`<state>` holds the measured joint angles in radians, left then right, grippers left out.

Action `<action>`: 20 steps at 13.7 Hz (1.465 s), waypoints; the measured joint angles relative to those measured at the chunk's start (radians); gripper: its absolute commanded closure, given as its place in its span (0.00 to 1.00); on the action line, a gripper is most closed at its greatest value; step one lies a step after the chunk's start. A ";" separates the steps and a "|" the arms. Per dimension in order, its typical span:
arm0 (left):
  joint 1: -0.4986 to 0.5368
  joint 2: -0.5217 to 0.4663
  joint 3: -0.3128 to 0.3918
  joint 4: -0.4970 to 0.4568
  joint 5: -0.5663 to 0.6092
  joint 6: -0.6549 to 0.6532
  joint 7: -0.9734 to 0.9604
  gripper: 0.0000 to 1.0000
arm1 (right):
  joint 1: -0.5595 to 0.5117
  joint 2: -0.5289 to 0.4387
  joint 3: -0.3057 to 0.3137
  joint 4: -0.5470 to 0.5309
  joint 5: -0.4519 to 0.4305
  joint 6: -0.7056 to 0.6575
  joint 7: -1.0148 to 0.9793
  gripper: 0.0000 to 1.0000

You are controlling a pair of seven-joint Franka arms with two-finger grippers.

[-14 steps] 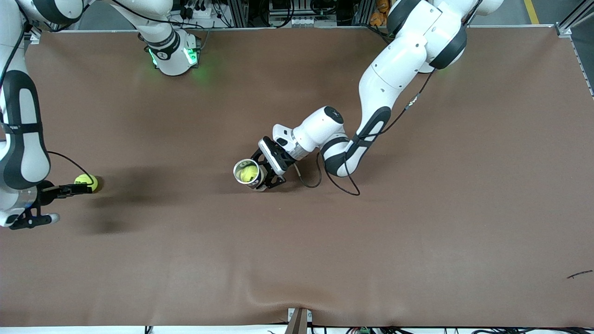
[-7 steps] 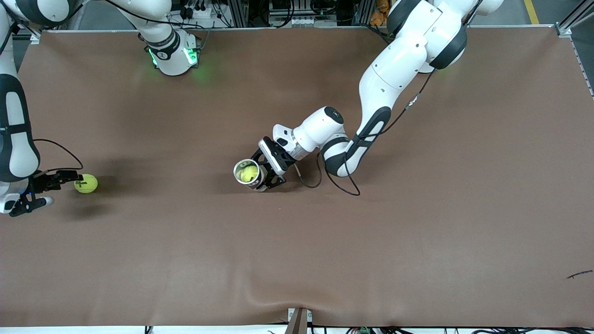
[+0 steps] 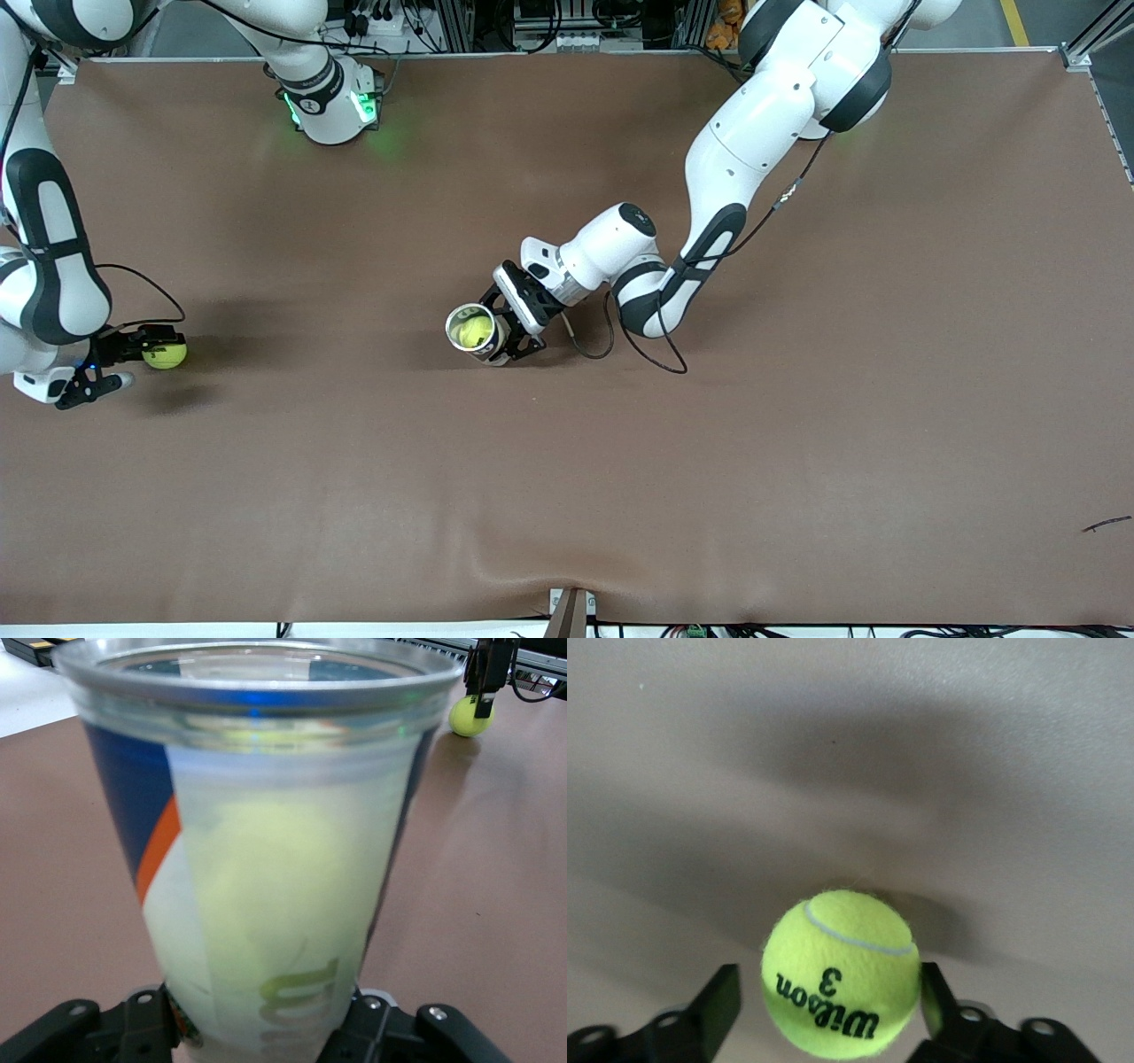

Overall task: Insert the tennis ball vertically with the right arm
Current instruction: 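Reach the right gripper to the second tennis ball and grasp it, then carry the second ball over the tube and release it inside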

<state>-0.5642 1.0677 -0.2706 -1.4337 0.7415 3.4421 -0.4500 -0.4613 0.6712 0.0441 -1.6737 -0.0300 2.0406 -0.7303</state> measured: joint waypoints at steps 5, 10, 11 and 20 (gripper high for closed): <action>0.000 0.000 0.000 0.000 0.000 0.000 0.000 0.38 | 0.003 -0.005 0.005 0.002 0.014 -0.023 0.000 1.00; 0.000 0.000 0.000 0.000 0.000 0.000 0.000 0.38 | 0.078 -0.025 0.015 0.219 0.087 -0.307 0.089 1.00; 0.000 0.000 0.000 0.000 0.000 0.000 0.000 0.37 | 0.107 -0.036 0.019 0.257 0.094 -0.362 0.168 1.00; 0.003 0.000 0.001 -0.001 0.060 0.010 0.006 0.37 | 0.421 -0.152 0.087 0.338 0.334 -0.503 1.126 1.00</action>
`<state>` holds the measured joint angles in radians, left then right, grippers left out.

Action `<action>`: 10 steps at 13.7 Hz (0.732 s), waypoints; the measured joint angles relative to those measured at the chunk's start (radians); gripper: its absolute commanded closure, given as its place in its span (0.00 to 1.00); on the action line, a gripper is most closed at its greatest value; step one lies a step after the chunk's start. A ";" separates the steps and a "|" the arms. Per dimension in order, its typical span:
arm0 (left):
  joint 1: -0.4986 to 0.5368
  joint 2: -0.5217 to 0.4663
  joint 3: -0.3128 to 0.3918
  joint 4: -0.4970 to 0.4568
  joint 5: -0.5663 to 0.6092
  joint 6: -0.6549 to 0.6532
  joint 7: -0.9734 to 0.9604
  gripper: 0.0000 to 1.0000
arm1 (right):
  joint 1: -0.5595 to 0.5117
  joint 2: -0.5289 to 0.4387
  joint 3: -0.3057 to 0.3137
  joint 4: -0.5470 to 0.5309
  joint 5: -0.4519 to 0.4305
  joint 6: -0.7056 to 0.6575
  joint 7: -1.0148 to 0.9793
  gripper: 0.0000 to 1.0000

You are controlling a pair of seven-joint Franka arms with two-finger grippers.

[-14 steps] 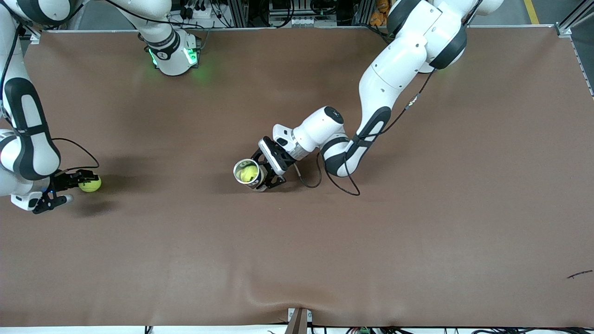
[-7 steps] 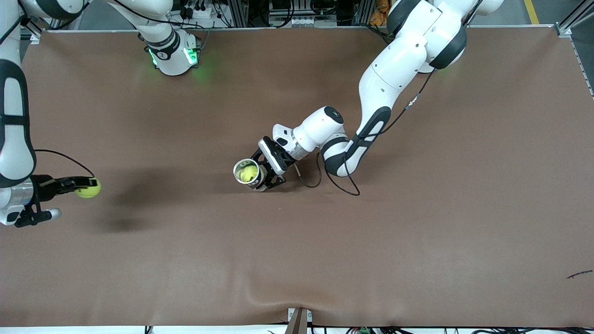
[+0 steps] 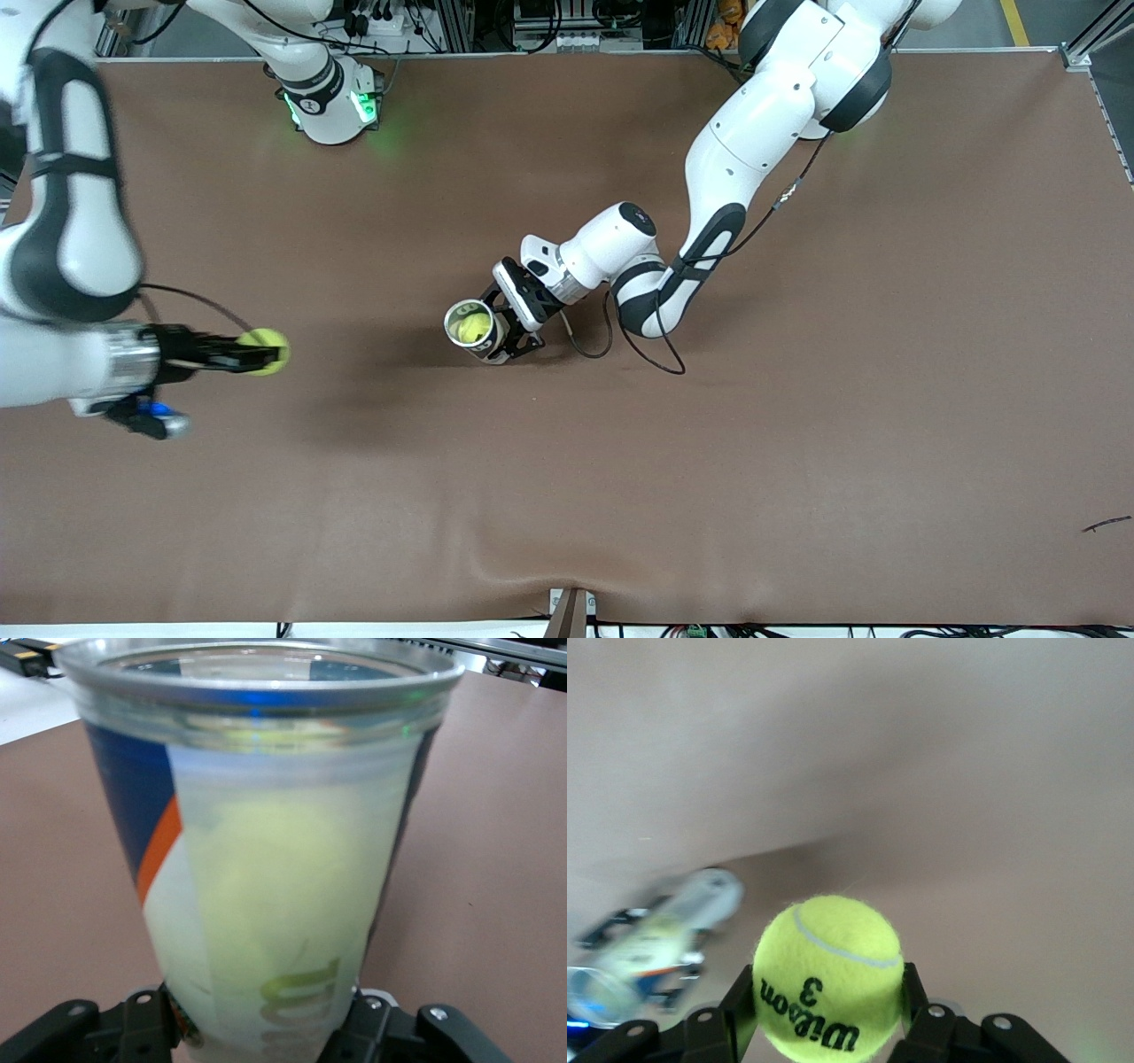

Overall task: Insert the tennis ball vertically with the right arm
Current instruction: 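Carry the second ball over the tube and release it inside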

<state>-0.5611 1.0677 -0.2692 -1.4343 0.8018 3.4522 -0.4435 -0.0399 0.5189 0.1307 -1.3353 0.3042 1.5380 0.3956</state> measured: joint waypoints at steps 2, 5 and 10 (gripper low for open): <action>0.006 0.000 0.000 -0.002 0.019 0.008 0.000 0.35 | 0.063 -0.007 0.045 0.022 0.010 0.007 0.204 1.00; 0.009 0.000 0.001 -0.012 0.024 0.027 0.001 0.29 | 0.091 -0.016 0.124 0.057 0.010 0.008 0.399 1.00; 0.010 0.000 0.001 -0.021 0.024 0.041 0.001 0.26 | 0.230 -0.011 0.147 0.056 -0.022 0.035 0.591 1.00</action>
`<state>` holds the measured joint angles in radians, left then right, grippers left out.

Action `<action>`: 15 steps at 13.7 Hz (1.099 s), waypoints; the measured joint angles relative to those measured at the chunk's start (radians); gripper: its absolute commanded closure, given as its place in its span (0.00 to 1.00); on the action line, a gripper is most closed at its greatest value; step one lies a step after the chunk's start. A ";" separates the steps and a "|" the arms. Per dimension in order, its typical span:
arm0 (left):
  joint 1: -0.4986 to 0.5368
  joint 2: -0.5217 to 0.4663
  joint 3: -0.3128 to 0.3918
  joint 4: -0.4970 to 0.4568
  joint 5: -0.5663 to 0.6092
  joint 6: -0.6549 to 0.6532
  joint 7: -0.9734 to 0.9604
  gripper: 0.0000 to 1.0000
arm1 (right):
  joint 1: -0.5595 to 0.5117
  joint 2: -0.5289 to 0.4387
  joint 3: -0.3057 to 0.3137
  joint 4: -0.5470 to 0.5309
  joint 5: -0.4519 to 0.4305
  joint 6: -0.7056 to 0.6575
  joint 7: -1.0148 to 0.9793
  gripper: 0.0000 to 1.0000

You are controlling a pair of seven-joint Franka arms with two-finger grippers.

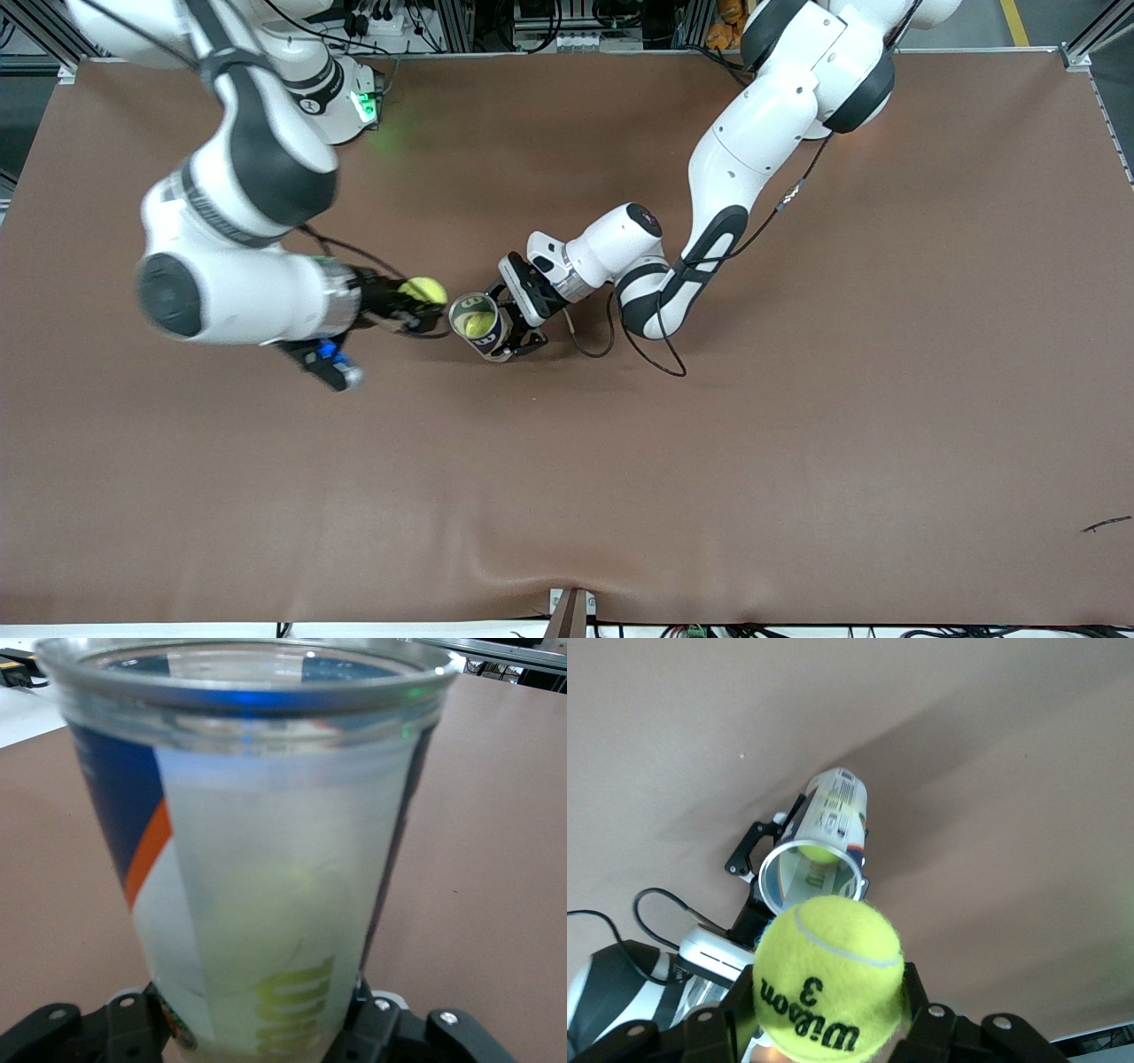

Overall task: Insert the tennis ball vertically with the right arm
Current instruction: 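Carry the second ball over the tube and release it inside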

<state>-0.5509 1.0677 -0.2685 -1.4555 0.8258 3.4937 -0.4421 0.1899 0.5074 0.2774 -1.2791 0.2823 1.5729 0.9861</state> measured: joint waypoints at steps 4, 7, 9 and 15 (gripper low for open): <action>0.000 0.000 0.000 -0.001 0.000 0.001 0.000 0.19 | 0.053 0.012 -0.001 -0.015 -0.032 0.044 0.049 0.98; 0.001 0.000 0.000 -0.003 0.000 0.003 0.000 0.20 | 0.065 0.027 -0.001 -0.045 -0.040 0.111 0.054 0.59; 0.001 0.000 0.000 -0.003 0.000 0.004 0.000 0.20 | 0.073 0.042 -0.001 -0.052 -0.052 0.126 0.075 0.00; 0.001 0.000 0.000 -0.004 0.001 0.006 0.001 0.19 | 0.081 0.054 -0.001 -0.050 -0.054 0.132 0.139 0.00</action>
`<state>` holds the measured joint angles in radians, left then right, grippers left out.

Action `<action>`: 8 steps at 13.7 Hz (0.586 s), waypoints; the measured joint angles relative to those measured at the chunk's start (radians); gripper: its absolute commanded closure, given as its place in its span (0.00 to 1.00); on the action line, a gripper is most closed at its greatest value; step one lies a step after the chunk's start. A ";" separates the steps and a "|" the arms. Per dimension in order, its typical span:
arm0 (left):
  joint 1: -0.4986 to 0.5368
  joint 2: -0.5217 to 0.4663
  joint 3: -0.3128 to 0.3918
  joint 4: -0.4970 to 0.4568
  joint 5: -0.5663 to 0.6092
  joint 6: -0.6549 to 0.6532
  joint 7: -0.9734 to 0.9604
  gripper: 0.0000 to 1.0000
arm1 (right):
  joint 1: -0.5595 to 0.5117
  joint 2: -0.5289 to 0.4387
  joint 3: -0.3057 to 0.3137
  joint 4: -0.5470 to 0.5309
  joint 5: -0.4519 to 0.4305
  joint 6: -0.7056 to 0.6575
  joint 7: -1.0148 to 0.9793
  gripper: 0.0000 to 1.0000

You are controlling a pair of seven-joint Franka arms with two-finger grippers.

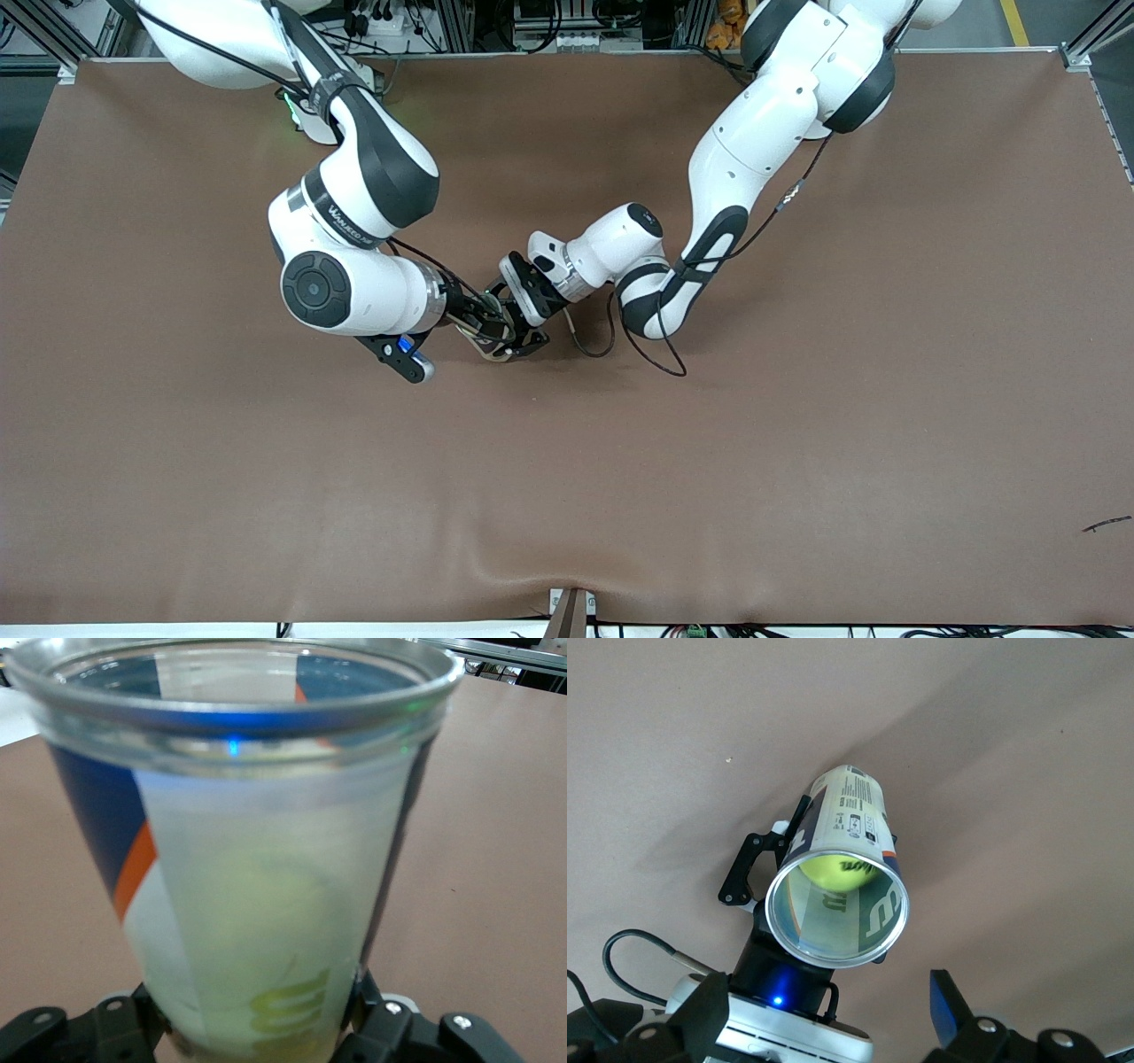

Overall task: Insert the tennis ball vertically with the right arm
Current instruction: 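Carry the second ball over the tube and release it inside, then set the tube upright on the table with the left gripper while the right gripper withdraws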

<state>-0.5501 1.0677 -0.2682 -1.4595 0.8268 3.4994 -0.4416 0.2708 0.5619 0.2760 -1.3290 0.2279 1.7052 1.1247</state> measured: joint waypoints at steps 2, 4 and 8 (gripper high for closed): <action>0.001 0.000 0.000 -0.002 0.000 0.002 0.000 0.00 | -0.007 -0.003 -0.015 0.020 -0.003 0.008 0.001 0.00; 0.010 -0.007 0.000 -0.026 0.001 0.012 0.000 0.00 | -0.055 -0.007 -0.028 0.073 -0.009 0.010 -0.025 0.00; 0.030 -0.020 -0.001 -0.087 0.013 0.019 0.000 0.00 | -0.216 -0.010 -0.040 0.128 -0.043 0.001 -0.261 0.00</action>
<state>-0.5201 1.0474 -0.2692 -1.5467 0.8397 3.5187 -0.4413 0.0547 0.5518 0.2365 -1.2012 0.1850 1.7058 0.8641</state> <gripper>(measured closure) 0.000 0.000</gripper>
